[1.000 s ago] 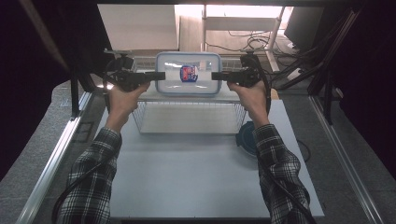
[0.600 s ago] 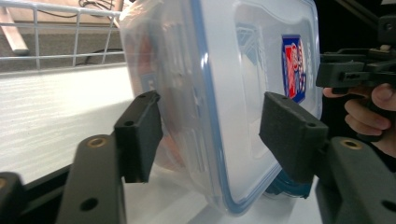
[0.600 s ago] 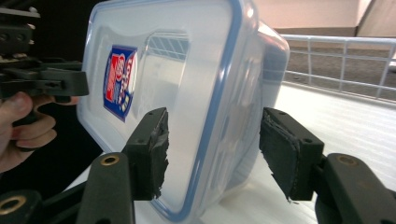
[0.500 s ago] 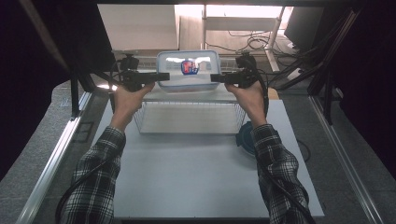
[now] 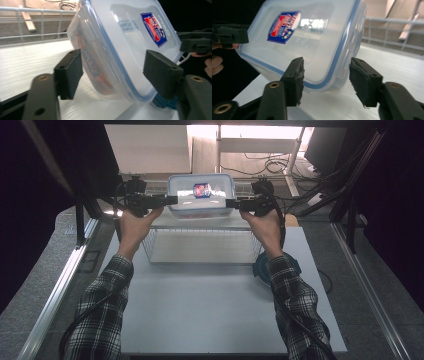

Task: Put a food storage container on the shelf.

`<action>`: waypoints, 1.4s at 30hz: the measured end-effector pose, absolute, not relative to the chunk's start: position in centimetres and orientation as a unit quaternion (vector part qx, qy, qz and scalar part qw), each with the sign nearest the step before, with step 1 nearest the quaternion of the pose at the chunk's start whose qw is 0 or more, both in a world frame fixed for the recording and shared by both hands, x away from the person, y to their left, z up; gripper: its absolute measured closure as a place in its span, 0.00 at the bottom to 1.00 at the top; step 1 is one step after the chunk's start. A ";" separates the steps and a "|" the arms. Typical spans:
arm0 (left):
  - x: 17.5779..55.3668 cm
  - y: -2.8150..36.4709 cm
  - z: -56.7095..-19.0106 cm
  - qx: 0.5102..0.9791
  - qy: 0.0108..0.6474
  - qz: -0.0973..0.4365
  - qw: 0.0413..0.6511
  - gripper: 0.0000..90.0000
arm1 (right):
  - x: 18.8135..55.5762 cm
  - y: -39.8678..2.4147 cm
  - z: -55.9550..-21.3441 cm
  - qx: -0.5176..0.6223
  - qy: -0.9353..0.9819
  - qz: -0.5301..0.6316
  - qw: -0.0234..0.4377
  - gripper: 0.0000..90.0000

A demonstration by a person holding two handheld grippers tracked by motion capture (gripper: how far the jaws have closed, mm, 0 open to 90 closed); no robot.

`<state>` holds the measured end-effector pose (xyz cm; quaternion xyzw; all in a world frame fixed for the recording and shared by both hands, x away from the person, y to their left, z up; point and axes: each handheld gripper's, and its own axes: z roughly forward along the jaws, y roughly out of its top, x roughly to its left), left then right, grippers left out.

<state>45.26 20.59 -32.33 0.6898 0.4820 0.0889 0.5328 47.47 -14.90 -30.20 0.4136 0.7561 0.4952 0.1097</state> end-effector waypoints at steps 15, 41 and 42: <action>44.7 20.6 -32.4 0.682 0.483 0.068 0.544 0.51 | 47.0 -14.7 -29.4 0.405 0.765 0.485 0.127 0.56; 44.0 19.7 -32.0 0.702 0.466 0.106 0.528 0.45 | 46.3 -14.6 -29.2 0.408 0.768 0.476 0.135 0.56; 44.0 19.7 -32.0 0.702 0.466 0.106 0.528 0.45 | 46.3 -14.5 -29.2 0.408 0.768 0.475 0.135 0.56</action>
